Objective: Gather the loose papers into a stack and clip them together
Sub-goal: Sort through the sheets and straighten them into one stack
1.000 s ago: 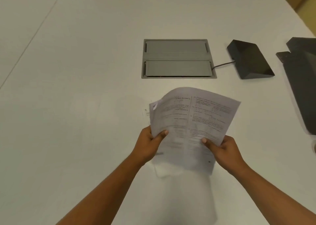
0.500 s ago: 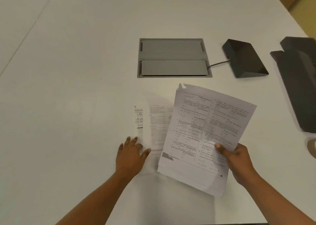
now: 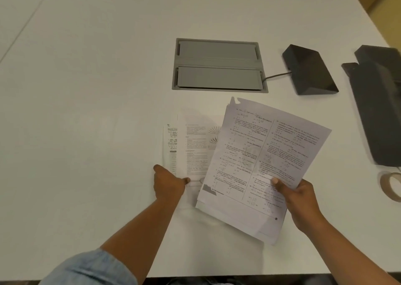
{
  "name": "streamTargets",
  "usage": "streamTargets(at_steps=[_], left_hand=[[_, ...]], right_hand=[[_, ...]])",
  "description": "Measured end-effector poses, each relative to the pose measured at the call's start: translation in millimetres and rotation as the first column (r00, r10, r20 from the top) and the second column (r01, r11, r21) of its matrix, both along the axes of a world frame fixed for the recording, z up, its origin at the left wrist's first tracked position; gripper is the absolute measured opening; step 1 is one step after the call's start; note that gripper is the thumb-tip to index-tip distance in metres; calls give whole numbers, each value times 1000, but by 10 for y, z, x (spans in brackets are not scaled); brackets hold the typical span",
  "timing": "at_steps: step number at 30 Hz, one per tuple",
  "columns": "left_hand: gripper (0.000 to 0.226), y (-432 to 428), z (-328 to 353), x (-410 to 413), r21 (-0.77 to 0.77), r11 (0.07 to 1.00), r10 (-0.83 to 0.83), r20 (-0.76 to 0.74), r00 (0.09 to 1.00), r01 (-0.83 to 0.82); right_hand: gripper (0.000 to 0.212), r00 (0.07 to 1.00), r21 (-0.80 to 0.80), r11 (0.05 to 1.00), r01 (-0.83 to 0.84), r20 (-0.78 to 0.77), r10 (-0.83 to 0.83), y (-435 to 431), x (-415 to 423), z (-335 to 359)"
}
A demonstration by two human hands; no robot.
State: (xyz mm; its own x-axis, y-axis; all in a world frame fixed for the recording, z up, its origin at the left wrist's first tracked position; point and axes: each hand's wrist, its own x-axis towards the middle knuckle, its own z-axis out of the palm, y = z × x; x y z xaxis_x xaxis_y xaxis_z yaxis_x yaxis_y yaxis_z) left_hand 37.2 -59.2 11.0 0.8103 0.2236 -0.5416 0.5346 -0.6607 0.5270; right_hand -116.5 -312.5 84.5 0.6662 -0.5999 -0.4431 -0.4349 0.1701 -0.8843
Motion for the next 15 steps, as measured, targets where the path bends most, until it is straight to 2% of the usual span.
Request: streamTargets(at_steps=[3, 8, 15], left_hand=[[63, 43, -36, 21, -21, 999, -31, -15, 999, 31], [48, 297, -109, 133, -144, 990, -1, 13, 1000, 3], [23, 784, 542, 276, -329, 936, 187, 172, 967, -123]], right_hand=[[20, 1000, -9, 1000, -2, 4, 2, -23, -11, 33], [19, 1000, -11, 1000, -21, 8, 21, -82, -14, 98], [22, 998, 4, 998, -61, 1, 61, -125, -27, 134]])
